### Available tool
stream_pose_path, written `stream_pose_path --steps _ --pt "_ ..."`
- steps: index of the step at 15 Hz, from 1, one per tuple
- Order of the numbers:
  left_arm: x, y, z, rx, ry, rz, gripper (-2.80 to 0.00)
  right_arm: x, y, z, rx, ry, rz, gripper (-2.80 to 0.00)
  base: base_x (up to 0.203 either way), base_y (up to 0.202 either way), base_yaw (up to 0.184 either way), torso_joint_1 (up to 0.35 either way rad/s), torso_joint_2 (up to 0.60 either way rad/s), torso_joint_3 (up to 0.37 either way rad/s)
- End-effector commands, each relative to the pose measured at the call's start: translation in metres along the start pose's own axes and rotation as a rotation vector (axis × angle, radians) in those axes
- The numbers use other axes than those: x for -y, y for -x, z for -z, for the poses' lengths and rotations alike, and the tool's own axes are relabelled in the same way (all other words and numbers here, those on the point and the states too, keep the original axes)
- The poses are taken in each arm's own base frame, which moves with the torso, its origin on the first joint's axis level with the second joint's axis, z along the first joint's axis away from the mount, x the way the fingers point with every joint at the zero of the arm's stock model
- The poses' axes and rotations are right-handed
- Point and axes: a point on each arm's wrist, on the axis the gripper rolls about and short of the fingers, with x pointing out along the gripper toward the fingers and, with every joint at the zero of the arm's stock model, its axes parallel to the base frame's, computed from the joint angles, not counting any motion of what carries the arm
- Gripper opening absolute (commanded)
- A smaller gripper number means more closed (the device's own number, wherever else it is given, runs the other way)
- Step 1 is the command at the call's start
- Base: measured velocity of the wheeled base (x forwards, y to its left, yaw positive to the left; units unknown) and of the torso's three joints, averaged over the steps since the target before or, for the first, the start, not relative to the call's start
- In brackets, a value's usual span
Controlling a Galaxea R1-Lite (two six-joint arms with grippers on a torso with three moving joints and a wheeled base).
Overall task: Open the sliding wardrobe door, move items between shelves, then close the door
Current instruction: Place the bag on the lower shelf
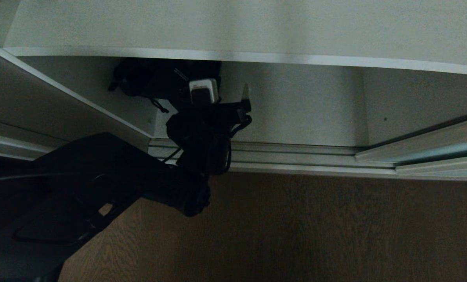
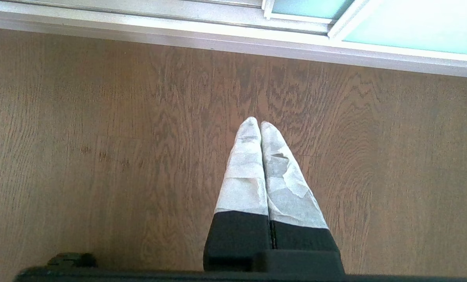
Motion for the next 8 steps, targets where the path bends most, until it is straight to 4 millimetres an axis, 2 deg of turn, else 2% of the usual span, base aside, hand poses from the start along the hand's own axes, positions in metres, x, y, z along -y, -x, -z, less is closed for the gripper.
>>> stream_pose_path --steps 1,4,6,7,8 --pt "0.002 0.015 -0.001 -0.047 -0.012 0.02 -2.8 0.0 0.0 0.0 0.002 0.0 0.0 -2.8 0.0 0.0 0.0 0.0 0.0 0.0" --pt "0.003 0.024 -0.007 -0.066 -0.022 0.031 -2.8 0.0 0.0 0.0 0.002 0.0 -0.001 -2.8 0.0 0.0 0.0 0.0 0.0 0.0" --pt "0.0 0.042 0.001 -0.142 -0.06 0.05 -2.8 0.0 0.0 0.0 0.002 0.0 -0.001 -2.8 0.0 0.0 0.0 0.0 0.0 0.0" --pt "-0.004 0.049 -0.004 -0.163 -0.072 0.056 -2.8 0.0 0.0 0.0 0.002 0.0 0.001 -2.8 0.0 0.0 0.0 0.0 0.0 0.0" --pt "-0.008 0.054 -0.017 -0.157 -0.07 0.063 -2.8 0.0 0.0 0.0 0.002 0.0 0.001 -2.8 0.0 0.0 0.0 0.0 0.0 0.0"
